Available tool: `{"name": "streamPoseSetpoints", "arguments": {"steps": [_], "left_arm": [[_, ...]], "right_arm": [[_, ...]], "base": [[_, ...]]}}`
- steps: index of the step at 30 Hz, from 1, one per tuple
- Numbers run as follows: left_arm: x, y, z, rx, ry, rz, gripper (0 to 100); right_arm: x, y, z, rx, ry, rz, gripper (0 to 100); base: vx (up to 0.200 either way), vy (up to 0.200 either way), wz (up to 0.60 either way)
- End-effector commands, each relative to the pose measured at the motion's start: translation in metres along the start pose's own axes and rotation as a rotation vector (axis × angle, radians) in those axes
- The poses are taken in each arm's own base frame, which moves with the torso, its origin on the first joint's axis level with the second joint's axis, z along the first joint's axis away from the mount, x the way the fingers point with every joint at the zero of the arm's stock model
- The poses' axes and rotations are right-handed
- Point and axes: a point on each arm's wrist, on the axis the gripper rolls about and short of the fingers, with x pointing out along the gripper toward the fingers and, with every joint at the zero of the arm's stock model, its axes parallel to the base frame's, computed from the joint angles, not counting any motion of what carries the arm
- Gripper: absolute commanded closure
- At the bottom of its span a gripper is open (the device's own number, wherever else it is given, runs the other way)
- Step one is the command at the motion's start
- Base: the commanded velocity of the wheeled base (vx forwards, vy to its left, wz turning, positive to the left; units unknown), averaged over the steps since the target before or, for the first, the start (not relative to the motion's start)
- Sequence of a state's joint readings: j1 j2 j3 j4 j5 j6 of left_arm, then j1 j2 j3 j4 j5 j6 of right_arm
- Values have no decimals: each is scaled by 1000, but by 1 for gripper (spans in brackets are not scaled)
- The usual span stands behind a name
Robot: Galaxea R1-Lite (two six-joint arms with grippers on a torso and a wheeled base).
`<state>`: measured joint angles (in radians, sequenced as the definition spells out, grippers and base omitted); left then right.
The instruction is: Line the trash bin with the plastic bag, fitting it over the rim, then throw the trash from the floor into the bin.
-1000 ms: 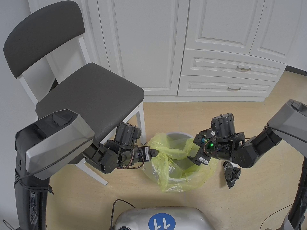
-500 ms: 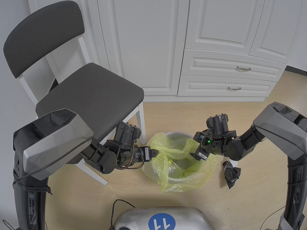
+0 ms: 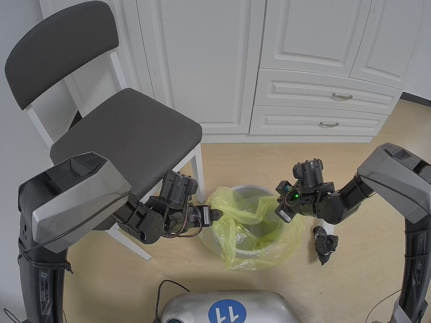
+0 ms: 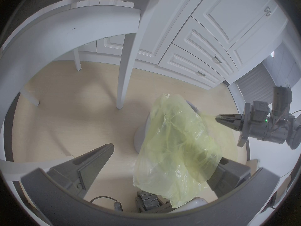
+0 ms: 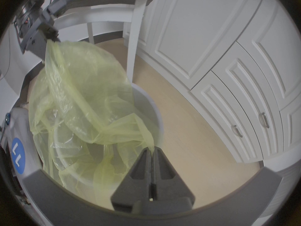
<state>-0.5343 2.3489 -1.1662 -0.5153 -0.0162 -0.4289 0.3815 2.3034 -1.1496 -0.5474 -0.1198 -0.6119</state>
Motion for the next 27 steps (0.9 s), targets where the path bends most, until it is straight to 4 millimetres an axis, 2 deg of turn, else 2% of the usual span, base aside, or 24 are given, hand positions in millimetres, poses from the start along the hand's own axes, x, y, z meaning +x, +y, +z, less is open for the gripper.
{"name": "streamPoseSetpoints", "arguments": {"steps": [1, 6, 8, 10, 11, 16, 23, 27], "left_arm": [[0, 1, 0, -2, -1, 1, 0], [0, 4, 4, -7, -9, 5, 0], [0, 4, 4, -8, -10, 6, 0], [-1, 6, 4, -13, -10, 10, 0], [-1, 6, 4, -13, -10, 10, 0], [-1, 8, 6, -22, -18, 13, 0], [-4, 14, 16, -40, -105, -11, 0], [-5, 17, 22, -48, -135, -14, 0]], "right_arm": [[-24, -21, 4, 62, -26, -48, 100], [-37, -31, -4, 179, -22, -66, 100], [-37, -31, -5, 200, -24, -70, 100], [-35, -26, -10, 317, -31, -97, 100], [-35, -25, -10, 323, -33, -100, 100], [-12, -9, -13, 518, -109, -229, 100], [2, -10, -17, 559, -143, -271, 100], [10, -12, -18, 679, -157, -300, 100]], "base": [[0, 0, 0], [0, 0, 0], [0, 0, 0], [0, 0, 0], [0, 0, 0], [0, 0, 0], [0, 0, 0], [0, 0, 0]]}}
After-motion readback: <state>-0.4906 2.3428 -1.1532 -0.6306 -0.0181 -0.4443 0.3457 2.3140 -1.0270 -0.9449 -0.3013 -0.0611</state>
